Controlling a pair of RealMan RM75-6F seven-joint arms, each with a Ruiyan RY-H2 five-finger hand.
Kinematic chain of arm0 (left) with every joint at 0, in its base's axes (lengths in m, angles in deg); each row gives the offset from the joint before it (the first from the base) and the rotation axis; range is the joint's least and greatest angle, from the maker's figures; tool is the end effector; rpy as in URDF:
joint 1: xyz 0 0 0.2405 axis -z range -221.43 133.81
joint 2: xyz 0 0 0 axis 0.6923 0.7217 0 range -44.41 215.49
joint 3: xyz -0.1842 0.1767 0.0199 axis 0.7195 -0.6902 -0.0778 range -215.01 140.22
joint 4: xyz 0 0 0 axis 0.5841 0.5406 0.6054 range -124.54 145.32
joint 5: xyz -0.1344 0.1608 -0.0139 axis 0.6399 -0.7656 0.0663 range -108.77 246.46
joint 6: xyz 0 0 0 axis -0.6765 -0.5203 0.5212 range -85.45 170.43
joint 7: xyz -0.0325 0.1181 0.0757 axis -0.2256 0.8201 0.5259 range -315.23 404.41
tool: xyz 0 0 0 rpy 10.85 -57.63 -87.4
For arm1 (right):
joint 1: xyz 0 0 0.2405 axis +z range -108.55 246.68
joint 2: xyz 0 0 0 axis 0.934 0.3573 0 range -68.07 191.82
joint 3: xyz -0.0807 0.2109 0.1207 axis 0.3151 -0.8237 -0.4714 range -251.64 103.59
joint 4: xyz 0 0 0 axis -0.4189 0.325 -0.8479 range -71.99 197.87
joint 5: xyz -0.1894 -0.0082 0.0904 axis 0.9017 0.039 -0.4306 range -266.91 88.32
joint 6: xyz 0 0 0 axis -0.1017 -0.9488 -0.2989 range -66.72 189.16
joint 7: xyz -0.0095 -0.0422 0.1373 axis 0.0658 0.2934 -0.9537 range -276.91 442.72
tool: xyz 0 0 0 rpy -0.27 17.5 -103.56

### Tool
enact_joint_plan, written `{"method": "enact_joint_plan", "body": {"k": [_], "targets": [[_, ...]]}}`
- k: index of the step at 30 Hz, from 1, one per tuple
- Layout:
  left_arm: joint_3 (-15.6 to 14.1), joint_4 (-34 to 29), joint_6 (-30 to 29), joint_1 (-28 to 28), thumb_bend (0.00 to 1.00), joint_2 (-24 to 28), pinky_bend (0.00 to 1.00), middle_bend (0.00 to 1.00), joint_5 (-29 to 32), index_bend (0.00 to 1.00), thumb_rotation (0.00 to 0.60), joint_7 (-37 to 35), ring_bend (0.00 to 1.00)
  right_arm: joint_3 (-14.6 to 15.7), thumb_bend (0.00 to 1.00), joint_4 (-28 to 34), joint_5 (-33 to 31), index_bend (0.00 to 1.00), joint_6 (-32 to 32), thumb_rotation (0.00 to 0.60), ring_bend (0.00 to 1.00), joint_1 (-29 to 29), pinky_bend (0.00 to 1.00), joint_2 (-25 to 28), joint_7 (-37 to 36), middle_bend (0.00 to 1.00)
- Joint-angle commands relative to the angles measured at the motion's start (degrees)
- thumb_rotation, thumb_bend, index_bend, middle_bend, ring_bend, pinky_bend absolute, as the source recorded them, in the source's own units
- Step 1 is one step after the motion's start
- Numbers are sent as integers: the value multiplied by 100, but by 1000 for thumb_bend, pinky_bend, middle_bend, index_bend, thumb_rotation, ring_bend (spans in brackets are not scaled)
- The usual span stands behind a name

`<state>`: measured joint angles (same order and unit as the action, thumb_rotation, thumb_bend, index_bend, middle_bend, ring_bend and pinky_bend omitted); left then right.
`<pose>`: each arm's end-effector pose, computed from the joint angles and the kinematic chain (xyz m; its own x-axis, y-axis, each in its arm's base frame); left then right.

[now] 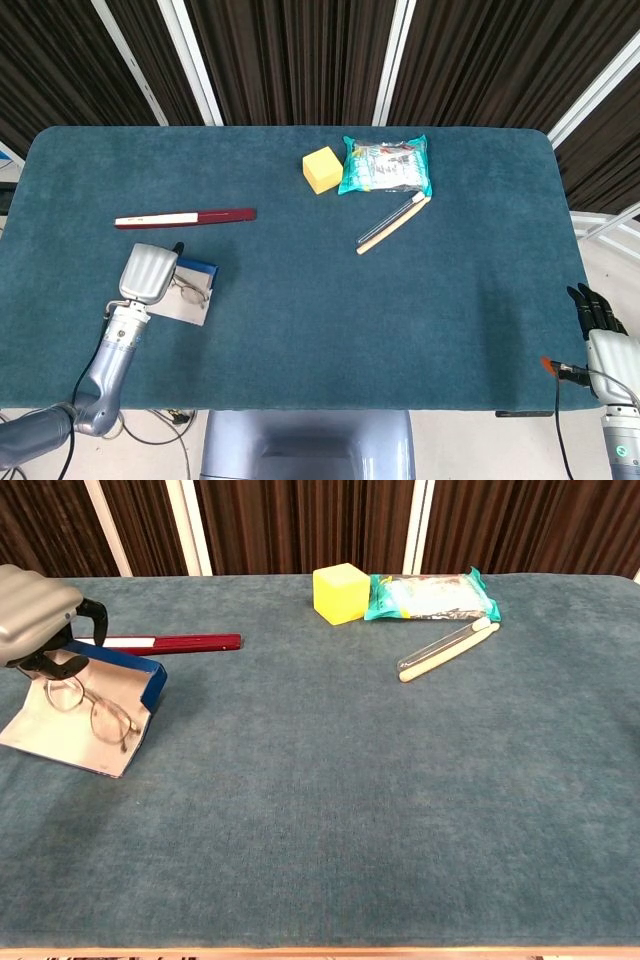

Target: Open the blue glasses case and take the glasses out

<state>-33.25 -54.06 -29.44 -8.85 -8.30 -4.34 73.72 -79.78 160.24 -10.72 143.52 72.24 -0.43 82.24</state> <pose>-0.2336 0.3416 0.0114 0.7500 -0.0886 0.6554 0.6239 -0.2342 -0.7456 -0.3165 -0.1801 0.1679 0.3147 -0.0130 0.9491 -0.9402 0.1330 0.3136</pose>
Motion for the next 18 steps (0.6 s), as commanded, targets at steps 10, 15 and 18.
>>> {"method": "enact_joint_plan", "body": {"k": [10, 15, 18], "targets": [[178, 71, 356, -67, 426, -96, 959, 1000, 277, 560, 600, 54, 934, 4, 205, 13, -13, 0, -10, 600, 0, -1, 230, 6, 15, 0], [422, 20, 620, -22, 288, -145, 959, 1000, 707, 401, 600, 300, 920, 1, 205, 12, -15, 0, -7, 600, 0, -2, 229, 7, 16, 0], [573, -64, 667, 3, 142, -145, 959, 1000, 912, 256, 600, 423, 917, 0, 205, 11, -13, 0, -2, 600, 0, -3, 230, 7, 12, 0]]}}
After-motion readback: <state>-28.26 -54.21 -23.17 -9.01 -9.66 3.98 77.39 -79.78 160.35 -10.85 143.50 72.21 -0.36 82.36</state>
